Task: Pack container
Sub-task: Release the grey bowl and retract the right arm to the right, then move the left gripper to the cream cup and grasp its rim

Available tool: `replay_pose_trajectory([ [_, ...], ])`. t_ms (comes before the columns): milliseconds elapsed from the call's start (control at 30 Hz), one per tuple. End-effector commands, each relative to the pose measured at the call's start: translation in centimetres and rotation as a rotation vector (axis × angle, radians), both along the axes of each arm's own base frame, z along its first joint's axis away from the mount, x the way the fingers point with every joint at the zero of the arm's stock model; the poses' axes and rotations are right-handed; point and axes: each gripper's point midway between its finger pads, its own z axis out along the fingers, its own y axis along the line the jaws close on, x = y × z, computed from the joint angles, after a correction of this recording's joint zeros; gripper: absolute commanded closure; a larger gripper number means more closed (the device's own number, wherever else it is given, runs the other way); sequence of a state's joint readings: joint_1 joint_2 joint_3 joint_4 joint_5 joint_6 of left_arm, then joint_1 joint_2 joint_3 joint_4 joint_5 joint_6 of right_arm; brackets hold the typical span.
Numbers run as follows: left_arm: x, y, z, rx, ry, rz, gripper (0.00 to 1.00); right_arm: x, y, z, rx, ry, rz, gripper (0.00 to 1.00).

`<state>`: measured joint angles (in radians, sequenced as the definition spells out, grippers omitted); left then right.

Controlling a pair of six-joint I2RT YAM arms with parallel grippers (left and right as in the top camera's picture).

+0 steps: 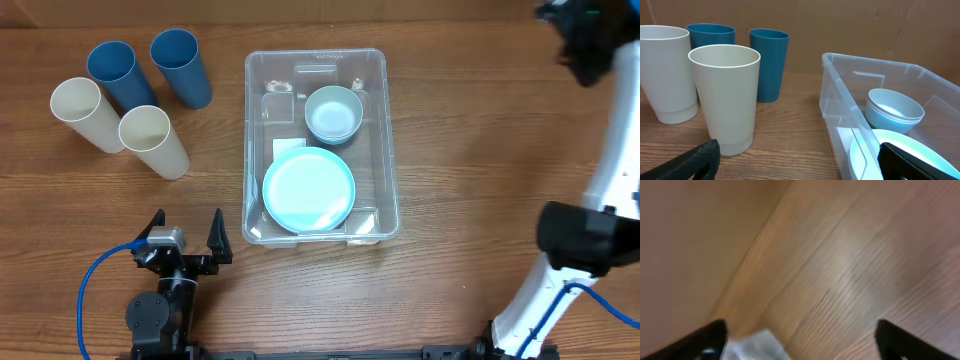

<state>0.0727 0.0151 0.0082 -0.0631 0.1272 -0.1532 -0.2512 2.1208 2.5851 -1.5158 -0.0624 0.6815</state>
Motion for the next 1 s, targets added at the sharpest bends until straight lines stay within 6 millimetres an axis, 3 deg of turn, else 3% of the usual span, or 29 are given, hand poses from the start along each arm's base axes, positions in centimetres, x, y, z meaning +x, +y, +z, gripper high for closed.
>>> replay_pose_trajectory([
  [0,0.0,0.2,0.0,0.012,-0.004,0.009,0.0,-1.5,-3.8,0.7,0.087,-0.026,-0.113,0.0],
  [167,0.0,0.2,0.0,0.012,-0.004,0.009,0.0,-3.5,-7.2,0.2,0.107,0.0,-0.197,0.0],
  [300,0.0,0.2,0.0,0.013,-0.004,0.009,0.0,-3.7,-7.6,0.2,0.107,0.0,-0.206,0.0],
  [367,0.0,1.6,-0.2,0.036,0.002,0.088,0.0,-3.7,-7.6,0.2,0.107,0.0,-0.205,0.0],
  [433,0.0,1.6,0.3,0.032,-0.018,0.087,0.0,-3.7,-7.6,0.2,0.107,0.0,-0.205,0.0],
  [467,0.0,1.6,1.0,0.02,-0.043,0.087,0.0,-3.7,-7.6,0.2,0.107,0.0,-0.206,0.0],
  [500,-0.1,0.3,2.3,-0.025,-0.083,0.014,0.0,-3.7,-7.6,0.2,0.107,0.0,-0.205,0.0],
  [567,-0.8,-1.9,6.2,-0.04,-0.184,-0.11,0.0,-3.7,-7.6,0.2,0.107,0.0,-0.205,0.0],
  [700,-2.4,-0.2,13.1,-0.075,-0.196,-0.004,0.0,-3.7,-7.6,0.2,0.107,0.0,-0.206,0.0],
  [767,-2.3,0.4,16.1,-0.038,-0.093,0.033,0.0,-3.7,-7.6,0.2,0.107,0.0,-0.206,0.0],
  [833,-0.8,0.7,17.9,0.0,0.076,0.039,0.0,-3.7,-7.6,0.2,0.107,0.0,-0.206,0.0],
  [967,3.8,0.7,18.1,0.065,0.452,-0.006,0.0,-3.7,-7.6,0.2,0.107,0.0,-0.206,0.0],
])
